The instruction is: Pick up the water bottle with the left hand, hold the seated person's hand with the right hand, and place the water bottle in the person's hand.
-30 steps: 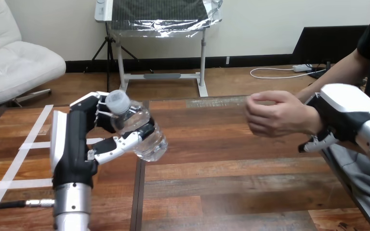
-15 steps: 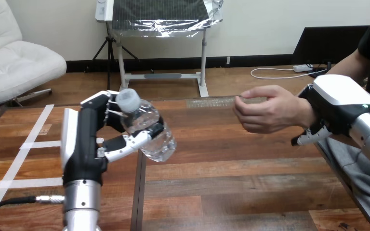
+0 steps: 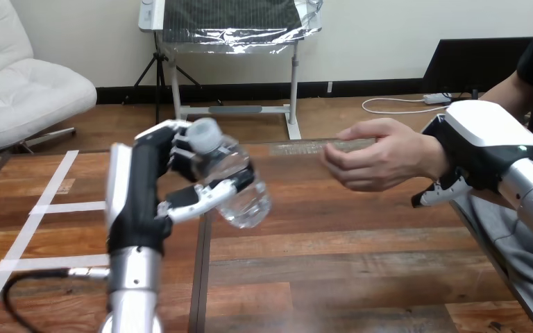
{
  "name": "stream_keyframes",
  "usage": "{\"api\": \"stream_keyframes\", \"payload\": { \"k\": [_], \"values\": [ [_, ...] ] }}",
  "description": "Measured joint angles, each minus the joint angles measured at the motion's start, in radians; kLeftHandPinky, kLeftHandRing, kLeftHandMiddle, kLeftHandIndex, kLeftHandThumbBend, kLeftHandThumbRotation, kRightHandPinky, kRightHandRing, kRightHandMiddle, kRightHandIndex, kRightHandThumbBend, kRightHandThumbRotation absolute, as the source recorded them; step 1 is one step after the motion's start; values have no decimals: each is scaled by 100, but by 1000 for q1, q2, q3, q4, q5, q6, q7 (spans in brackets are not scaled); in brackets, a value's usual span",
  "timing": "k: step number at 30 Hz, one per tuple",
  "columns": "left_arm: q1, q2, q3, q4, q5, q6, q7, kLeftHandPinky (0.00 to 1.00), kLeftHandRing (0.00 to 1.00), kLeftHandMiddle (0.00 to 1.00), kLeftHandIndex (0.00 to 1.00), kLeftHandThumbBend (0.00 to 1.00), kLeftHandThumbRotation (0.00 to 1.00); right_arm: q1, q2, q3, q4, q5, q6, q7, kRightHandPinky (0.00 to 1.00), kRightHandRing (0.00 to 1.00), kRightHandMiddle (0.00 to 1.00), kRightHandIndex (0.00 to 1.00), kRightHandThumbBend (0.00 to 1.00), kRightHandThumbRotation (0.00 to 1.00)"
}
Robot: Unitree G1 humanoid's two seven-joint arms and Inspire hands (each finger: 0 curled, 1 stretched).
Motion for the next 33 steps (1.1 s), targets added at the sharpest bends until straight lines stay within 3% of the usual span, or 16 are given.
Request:
{"api": "stream_keyframes", "payload": {
  "k": [17,33],
  "values": [
    [-87,-39,-59,-1,25,55,-13,35,37,41,47,62,0,46,0,-35,-112,17,-28,19,13,19,27,29,79,0],
    [-152,-91,-124,3,40,71,-14,33,36,40,47,62,0,62,0,-37,-195,-4,-29,43,15,21,28,29,87,0]
  ]
}}
